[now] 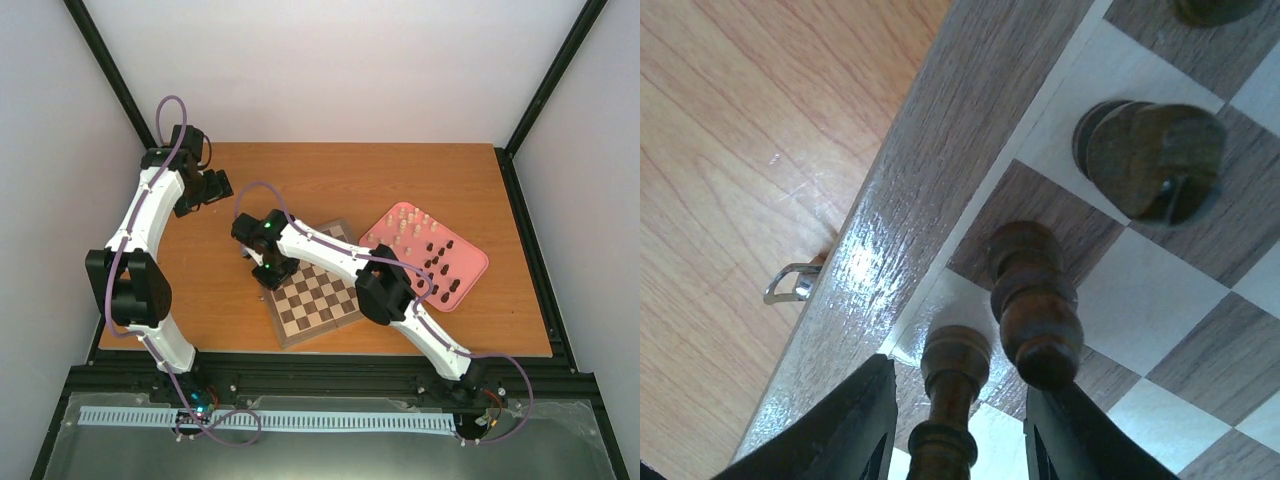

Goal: Set up the chess pieces on the board
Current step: Move the chess piece to the chessboard, then pick up the chess piece from the storage box.

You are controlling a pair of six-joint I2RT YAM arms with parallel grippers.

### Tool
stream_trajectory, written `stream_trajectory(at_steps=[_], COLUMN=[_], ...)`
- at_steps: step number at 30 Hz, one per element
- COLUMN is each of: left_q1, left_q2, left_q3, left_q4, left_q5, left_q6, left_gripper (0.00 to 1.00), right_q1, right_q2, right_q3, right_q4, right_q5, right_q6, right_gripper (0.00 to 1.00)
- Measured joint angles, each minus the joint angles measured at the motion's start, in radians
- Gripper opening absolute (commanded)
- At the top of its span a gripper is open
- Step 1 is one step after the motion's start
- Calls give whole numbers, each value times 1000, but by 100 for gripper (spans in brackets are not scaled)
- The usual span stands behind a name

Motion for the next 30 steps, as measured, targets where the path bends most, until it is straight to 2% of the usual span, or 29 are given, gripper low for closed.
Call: stream_trajectory(at_steps=[1, 2, 3, 4, 17, 25, 27, 29, 30], left_q1=[0, 0, 0, 0, 0, 0, 0, 0, 0], left_q2=[0, 0, 0, 0, 0, 0, 0, 0, 0], left_q3=[0, 0, 0, 0, 0, 6, 14, 21, 26], left_q4=[0, 0, 0, 0, -1, -3, -3, -3, -3], left_q5=[0, 0, 0, 0, -19, -27, -26, -25, -24], left_q6=[0, 0, 0, 0, 10, 11, 11, 11, 11], left_gripper=[100, 100, 100, 100, 100, 100, 100, 100, 100], right_q1=[0, 0, 0, 0, 0, -40, -90, -186, -240], right_q2=[0, 0, 0, 0, -81, -297, -386, -496, -542], right_q3=[0, 0, 0, 0, -4, -116, -190, -304, -357], right_q4=[0, 0, 0, 1, 1, -13, -17, -10, -4], right_q5=[4, 8, 13, 17, 77, 168, 196, 214, 222], right_q6=[-1, 1, 0, -2, -1, 19, 37, 65, 73], right_gripper=[47, 61, 91, 99, 100, 100, 94, 84, 83])
